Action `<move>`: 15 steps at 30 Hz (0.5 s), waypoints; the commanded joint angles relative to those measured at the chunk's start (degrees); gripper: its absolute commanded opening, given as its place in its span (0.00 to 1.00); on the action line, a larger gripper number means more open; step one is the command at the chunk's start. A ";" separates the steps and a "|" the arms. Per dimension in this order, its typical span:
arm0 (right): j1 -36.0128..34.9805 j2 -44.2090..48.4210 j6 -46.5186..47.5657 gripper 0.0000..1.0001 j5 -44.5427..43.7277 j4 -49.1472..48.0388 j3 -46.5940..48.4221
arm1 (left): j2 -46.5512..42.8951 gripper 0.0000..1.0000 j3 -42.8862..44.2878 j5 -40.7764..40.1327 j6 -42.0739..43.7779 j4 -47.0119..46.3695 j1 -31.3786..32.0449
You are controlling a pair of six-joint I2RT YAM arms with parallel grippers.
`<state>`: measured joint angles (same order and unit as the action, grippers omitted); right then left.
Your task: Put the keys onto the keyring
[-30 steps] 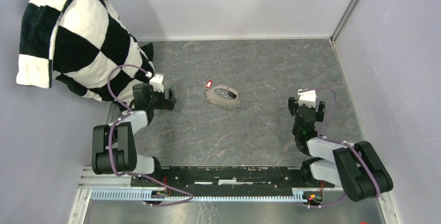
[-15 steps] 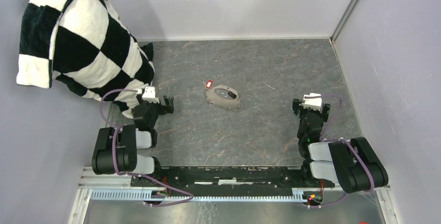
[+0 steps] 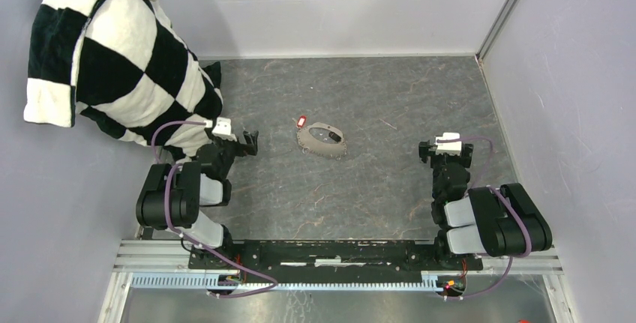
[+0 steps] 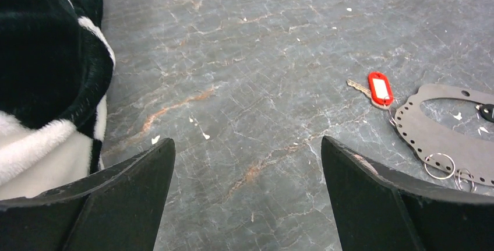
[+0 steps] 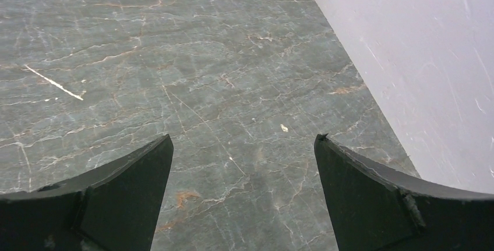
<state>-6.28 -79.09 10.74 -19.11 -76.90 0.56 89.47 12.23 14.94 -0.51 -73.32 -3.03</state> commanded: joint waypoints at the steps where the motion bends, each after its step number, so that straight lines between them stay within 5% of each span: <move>1: 0.15 0.85 -0.54 0.98 2.20 -1.39 -4.63 | -1.01 1.00 -0.37 -1.04 1.74 1.06 0.30; 15: 0.19 0.68 -0.50 0.98 2.20 -1.67 -4.60 | -0.77 1.00 0.22 -0.80 1.83 1.90 0.29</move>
<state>-6.26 -79.05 10.55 -17.74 -76.84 0.56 89.30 11.94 14.96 -0.49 -70.43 -2.85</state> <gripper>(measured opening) 0.982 0.996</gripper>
